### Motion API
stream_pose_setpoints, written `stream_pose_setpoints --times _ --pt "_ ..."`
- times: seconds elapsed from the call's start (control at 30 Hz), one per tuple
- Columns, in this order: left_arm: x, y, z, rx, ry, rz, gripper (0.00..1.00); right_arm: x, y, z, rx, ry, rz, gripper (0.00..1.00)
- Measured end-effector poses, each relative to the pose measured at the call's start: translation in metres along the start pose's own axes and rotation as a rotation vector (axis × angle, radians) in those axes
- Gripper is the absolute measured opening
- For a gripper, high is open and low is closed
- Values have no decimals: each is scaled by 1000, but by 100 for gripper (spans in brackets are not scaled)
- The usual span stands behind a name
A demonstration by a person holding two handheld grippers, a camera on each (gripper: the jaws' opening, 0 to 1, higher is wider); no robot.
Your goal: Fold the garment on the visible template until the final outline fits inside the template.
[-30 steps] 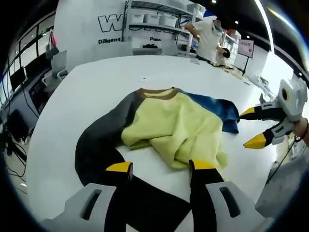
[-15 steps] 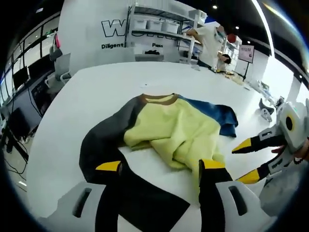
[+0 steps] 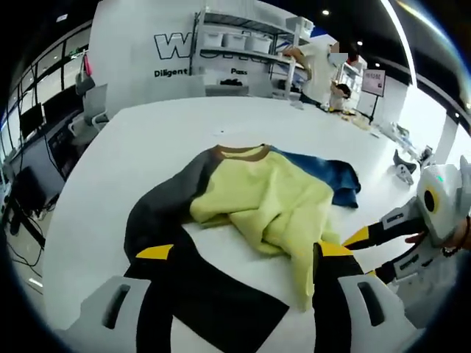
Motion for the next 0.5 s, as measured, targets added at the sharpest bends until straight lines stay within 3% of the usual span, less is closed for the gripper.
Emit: stream_pose_setpoints --times 0.23,0.33,0.5 --pt "-2 -3 -6 4 -15 24 82 5 2 6 15 17 17 26" --pt "-3 -3 -12 8 -27 40 84 7 -1 10 47 35 -25 21" --pt "-2 -4 -15 10 -28 54 86 11 4 12 39 49 -22 15"
Point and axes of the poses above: the point that each gripper's makers call its tool centre point, and the gripper's own axes: z roughly forward along the fingers, y roughly to its left, x roughly out of its underside, the point moved 5 cm from there along -z, roughly backward along the fingers, and after that the axes turned 13 degrees about z, right-handed, at the moved point
